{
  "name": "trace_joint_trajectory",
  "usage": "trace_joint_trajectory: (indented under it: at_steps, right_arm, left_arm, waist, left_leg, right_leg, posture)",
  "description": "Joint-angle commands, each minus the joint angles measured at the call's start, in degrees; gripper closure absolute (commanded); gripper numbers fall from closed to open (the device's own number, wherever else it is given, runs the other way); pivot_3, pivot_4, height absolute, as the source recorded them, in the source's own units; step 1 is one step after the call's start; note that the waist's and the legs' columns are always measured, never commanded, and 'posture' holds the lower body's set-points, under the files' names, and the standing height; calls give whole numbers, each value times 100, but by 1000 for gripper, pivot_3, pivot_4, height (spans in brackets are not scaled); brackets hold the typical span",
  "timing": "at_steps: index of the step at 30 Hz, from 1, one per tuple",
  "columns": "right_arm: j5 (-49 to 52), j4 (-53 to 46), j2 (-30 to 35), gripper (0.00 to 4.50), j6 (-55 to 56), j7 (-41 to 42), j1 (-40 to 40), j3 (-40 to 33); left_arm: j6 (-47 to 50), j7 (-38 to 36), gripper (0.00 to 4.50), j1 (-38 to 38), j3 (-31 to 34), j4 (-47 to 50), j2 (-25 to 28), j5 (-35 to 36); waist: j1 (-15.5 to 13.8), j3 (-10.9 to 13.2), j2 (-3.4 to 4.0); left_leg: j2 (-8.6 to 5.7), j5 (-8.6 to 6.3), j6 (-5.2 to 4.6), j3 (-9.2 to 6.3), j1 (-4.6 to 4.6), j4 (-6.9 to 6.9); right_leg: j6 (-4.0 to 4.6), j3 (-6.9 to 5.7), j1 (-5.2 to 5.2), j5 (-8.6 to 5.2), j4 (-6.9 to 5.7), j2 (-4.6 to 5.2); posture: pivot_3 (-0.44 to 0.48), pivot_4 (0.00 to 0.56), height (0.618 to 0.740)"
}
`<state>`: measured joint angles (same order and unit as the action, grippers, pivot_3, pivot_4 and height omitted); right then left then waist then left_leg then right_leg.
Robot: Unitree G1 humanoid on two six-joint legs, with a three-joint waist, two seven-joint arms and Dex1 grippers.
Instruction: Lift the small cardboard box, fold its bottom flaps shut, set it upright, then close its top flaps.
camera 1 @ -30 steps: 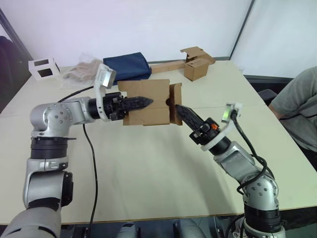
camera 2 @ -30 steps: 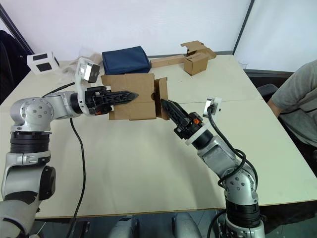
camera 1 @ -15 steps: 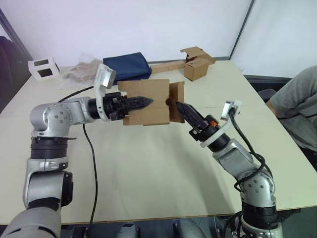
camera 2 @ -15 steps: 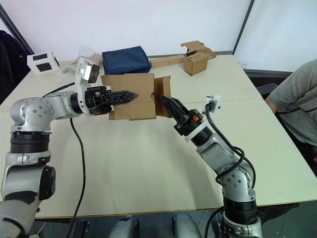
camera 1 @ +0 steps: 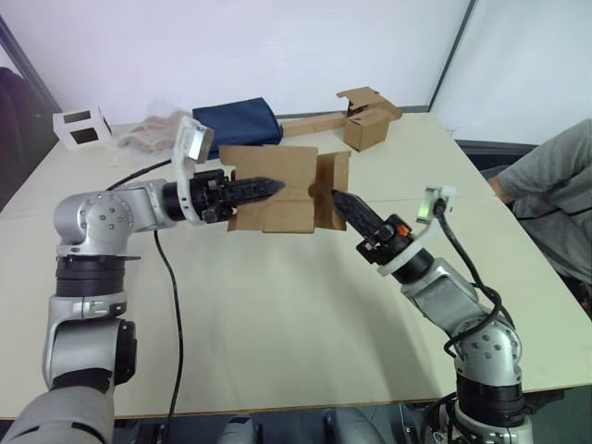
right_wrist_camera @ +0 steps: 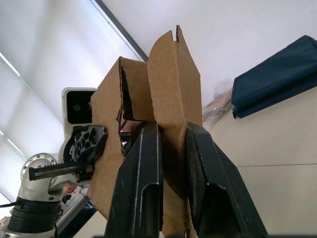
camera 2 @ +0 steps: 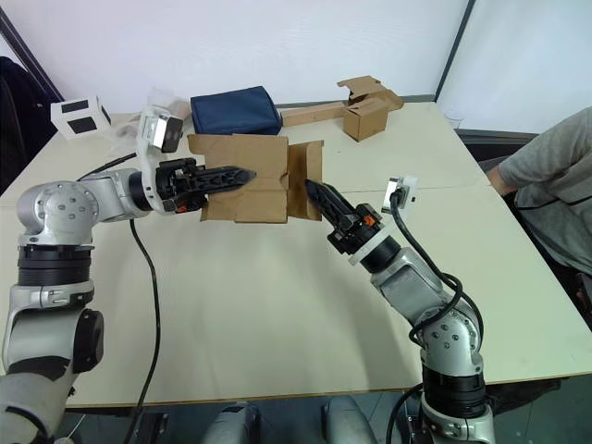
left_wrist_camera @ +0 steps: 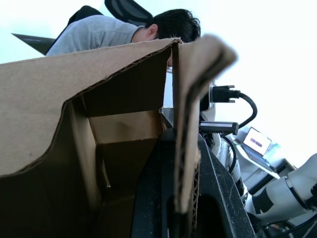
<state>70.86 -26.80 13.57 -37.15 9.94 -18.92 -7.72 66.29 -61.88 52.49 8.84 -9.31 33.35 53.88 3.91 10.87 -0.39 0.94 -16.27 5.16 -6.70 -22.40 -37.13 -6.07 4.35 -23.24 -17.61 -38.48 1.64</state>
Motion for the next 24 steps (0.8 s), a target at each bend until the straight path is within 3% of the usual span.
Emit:
trace_joint_trajectory:
  at_steps: [1, 4, 12, 13, 16, 24]
  right_arm:
    - [329, -297, -34, 3903, 61, 99, -91, -62]
    - [378, -330, -15, 3298, 44, 108, -71, -56]
    - [787, -462, 18, 3298, 77, 104, 116, -109]
    - [808, -471, 23, 2781, 81, 105, 135, -106]
    - [709, -496, 62, 2015, 91, 84, 155, -72]
    - [682, -396, 170, 2015, 230, 62, 183, -318]
  left_arm:
    - [-92, 43, 4500, 83, 168, 108, 2, 84]
    - [-106, 52, 4500, 101, 141, 90, -5, 96]
    - [-100, 55, 4500, 143, 109, 47, -18, 90]
    - [-99, 54, 4500, 146, 107, 46, -21, 91]
    - [-88, 55, 4500, 165, 113, 42, -33, 107]
    - [-45, 80, 4500, 160, 139, 88, -43, 149]
  waist:
    - [-1, 0, 0]
    - [1, 0, 0]
    - [0, 0, 0]
    - [0, 0, 0]
    - [0, 0, 0]
    - [-3, 0, 0]
  left_leg:
    - [0, 0, 0, 0, 0, 0]
    - [0, 0, 0, 0, 0, 0]
    - [0, 0, 0, 0, 0, 0]
    - [0, 0, 0, 0, 0, 0]
    - [0, 0, 0, 0, 0, 0]
    - [0, 0, 0, 0, 0, 0]
  right_leg:
    - [0, 0, 0, 0, 0, 0]
    - [0, 0, 0, 0, 0, 0]
    - [0, 0, 0, 0, 0, 0]
    - [0, 0, 0, 0, 0, 0]
    - [0, 0, 0, 0, 0, 0]
    - [0, 0, 0, 0, 0, 0]
  posture:
    - [0, 150, 740]
    - [0, 150, 740]
    - [0, 150, 740]
    - [0, 150, 740]
    - [0, 150, 740]
    - [0, 150, 740]
